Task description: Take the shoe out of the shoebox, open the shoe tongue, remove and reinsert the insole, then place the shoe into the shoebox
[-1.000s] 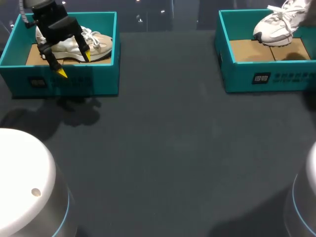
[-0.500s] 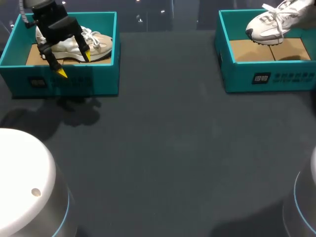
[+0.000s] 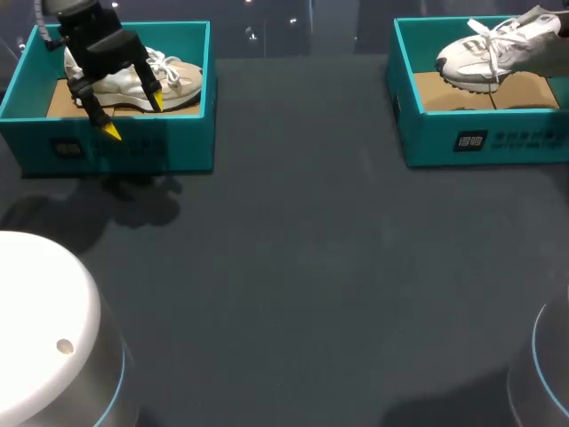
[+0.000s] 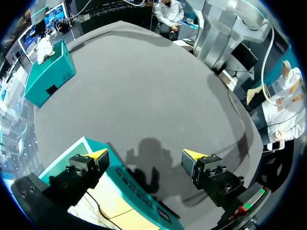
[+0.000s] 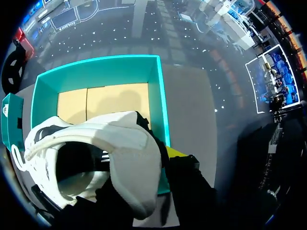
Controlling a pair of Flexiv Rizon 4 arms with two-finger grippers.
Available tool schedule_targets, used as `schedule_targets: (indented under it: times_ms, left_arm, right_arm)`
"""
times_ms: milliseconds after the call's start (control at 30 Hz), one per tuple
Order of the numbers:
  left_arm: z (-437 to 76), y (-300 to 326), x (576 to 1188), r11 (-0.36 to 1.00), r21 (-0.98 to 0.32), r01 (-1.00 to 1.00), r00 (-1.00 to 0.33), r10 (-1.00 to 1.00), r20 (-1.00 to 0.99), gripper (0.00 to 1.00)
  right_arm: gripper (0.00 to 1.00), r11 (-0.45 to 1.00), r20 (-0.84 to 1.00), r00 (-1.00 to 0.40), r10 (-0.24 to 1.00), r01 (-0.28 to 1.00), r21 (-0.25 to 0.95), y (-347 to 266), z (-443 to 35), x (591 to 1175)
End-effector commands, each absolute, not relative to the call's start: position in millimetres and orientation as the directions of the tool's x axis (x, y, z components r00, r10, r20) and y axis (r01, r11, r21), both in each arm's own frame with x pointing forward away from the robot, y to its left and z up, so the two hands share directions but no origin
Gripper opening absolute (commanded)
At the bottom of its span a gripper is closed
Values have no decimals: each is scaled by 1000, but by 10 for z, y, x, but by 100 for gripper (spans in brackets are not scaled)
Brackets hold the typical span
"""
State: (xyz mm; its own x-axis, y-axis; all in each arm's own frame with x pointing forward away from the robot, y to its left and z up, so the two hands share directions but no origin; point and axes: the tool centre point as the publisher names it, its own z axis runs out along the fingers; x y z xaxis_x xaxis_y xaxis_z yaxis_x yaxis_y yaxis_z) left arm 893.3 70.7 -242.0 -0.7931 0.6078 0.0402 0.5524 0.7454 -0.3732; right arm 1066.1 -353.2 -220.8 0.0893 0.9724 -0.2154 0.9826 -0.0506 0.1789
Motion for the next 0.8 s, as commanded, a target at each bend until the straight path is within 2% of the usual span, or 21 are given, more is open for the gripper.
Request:
schedule_targets:
  times_ms: [33,533,800]
  left_arm:
    - [-2417,712,8934,746,-371,553,-793,608,41,100]
    - [-2417,712,8934,746,-371,553,-793,608,41,100]
    - [-2417,712,8934,746,-371,553,-793,608,41,100]
  right_arm:
    - [0,-65,-240,113,964,977,201,-3466,-2222,10563]
    - [0,-78,-213,126,969,973,218,-3481,-2296,10499]
    - [0,-165,-227,208,952,967,194,-3473,-2656,10339]
